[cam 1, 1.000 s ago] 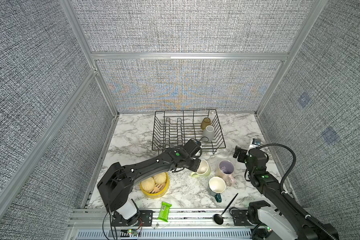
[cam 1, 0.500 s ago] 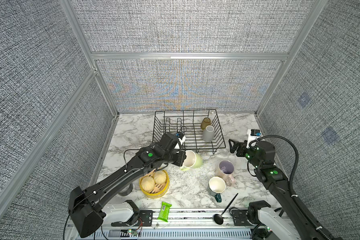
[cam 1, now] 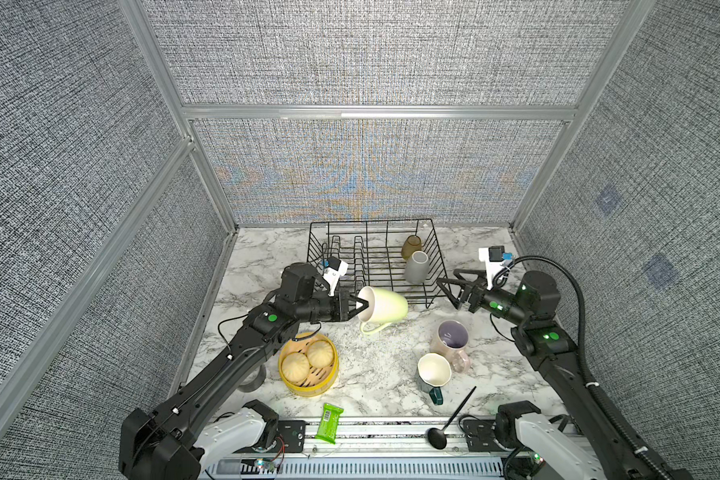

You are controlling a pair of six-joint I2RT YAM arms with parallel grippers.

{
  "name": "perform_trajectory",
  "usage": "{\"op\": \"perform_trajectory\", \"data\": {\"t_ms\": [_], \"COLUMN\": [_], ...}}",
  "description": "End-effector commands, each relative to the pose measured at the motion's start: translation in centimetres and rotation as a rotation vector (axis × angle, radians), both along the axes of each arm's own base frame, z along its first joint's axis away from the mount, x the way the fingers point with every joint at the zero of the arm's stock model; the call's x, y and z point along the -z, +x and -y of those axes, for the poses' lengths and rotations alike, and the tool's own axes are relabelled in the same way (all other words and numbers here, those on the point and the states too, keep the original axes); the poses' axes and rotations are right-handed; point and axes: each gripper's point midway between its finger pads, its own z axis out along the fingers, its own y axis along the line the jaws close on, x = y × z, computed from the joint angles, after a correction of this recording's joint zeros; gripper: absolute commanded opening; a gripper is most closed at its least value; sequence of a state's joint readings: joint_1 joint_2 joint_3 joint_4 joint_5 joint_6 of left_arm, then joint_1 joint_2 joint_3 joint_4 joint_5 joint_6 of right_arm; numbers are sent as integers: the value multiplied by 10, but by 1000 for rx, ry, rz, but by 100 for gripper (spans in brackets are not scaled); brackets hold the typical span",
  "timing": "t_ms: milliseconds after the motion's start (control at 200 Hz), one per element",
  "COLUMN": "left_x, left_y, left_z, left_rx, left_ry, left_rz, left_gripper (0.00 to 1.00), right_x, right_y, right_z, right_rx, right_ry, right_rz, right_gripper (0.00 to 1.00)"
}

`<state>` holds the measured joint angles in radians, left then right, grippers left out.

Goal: Load the cups into the dish rack
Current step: 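Grasp the light-green mug with the right gripper while the left gripper releases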

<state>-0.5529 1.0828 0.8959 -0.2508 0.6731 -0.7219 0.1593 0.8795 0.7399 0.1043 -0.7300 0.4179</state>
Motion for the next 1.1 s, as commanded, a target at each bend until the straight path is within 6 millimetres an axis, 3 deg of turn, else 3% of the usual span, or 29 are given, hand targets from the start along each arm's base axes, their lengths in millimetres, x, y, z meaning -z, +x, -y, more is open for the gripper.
{"op": "perform_trajectory", "data": {"t_ms": [0,210,430,610,795,1096], "left_x": [-42,-50,-53,-58,-52,-44], "left_y": [-5,2,3,1,10,18], "left_z": [8,-1,1,3,6,9], "left_rx": [79,75,104,129,108,96], "left_ry": [-181,-265,-324,-354,-386,-396], "left_rz": [43,26,4,10,-20,-42], "left_gripper": [0,0,0,0,0,0], "right_x": [-33,-38,-25,-26,-38,-29], "right_y": [-22,-28,-42,-44,-49,-52], "right_z": [-19,-39,-77,-101,-115,-135], "right_rx": [-181,-277,-425,-511,-621,-685], "right_ry": [105,183,185,250,378,412], "right_rz": [16,-26,-103,-129,-147,-181], "right_gripper": [99,99,99,99,99,95]}}
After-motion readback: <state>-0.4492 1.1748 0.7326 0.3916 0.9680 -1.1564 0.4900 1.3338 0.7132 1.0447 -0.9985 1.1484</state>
